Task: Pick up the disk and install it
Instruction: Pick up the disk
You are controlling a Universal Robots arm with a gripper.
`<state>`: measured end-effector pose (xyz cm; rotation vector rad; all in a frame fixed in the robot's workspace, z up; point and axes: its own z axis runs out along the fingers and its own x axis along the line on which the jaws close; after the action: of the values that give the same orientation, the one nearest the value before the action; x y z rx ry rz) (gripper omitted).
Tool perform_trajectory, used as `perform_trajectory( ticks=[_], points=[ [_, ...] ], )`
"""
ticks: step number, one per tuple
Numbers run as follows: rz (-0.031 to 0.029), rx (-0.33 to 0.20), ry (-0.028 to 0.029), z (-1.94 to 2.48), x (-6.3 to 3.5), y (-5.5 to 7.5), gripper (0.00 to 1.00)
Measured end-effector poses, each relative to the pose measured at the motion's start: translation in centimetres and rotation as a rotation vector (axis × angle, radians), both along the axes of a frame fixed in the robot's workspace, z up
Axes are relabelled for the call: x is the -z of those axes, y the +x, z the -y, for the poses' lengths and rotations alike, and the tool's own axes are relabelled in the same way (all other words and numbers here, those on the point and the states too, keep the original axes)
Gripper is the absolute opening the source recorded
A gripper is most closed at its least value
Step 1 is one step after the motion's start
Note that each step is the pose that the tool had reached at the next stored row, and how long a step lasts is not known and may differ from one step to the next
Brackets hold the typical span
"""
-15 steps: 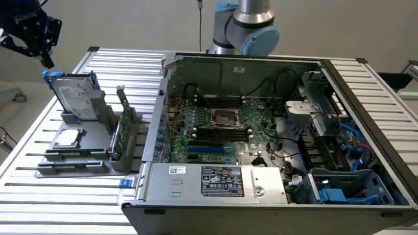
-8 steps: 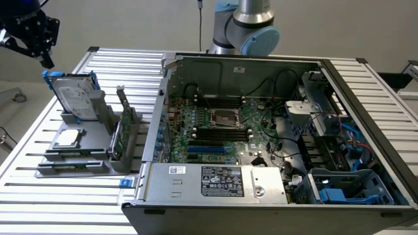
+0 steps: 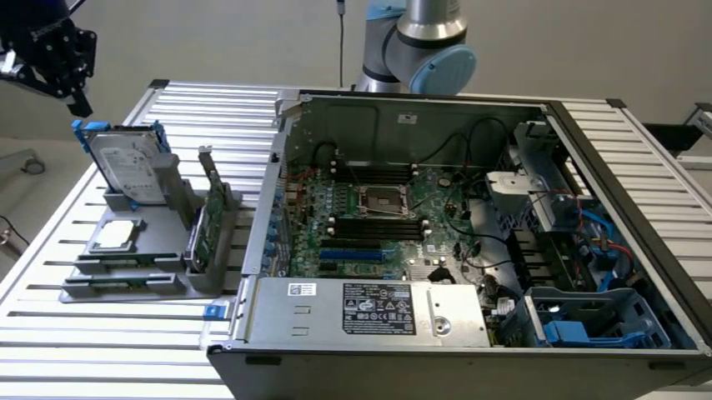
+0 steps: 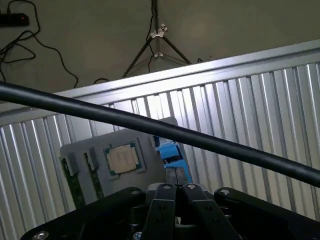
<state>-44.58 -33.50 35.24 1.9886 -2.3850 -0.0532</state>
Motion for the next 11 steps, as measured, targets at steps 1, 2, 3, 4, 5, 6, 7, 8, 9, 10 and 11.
perform_trajectory(
  ticks=[1,2,3,4,5,6,7,8,9,10,11],
  points=[
    [0.0000,-0.018,0.0005,0.00,0.00,0.00,0.11],
    [-0.0001,-0.035,0.0010,0.00,0.00,0.00,0.11],
    [0.0000,-0.053,0.0015,0.00,0.01,0.00,0.11],
    [0.0000,-0.070,0.0020,0.00,0.01,0.00,0.11],
    [0.0000,-0.088,0.0025,0.00,0.01,0.00,0.11],
    [-0.0001,-0.106,0.0031,0.00,0.02,0.00,0.11],
    [0.0000,-0.123,0.0036,0.00,0.02,0.00,0.11],
    [0.0000,-0.141,0.0045,0.00,0.02,0.00,0.11],
    [0.0001,-0.157,0.0053,0.00,0.02,0.00,0.11],
    [0.0000,-0.173,0.0066,-0.01,0.02,0.00,0.11],
    [0.0001,-0.189,0.0084,-0.01,0.03,0.00,0.11]
  ],
)
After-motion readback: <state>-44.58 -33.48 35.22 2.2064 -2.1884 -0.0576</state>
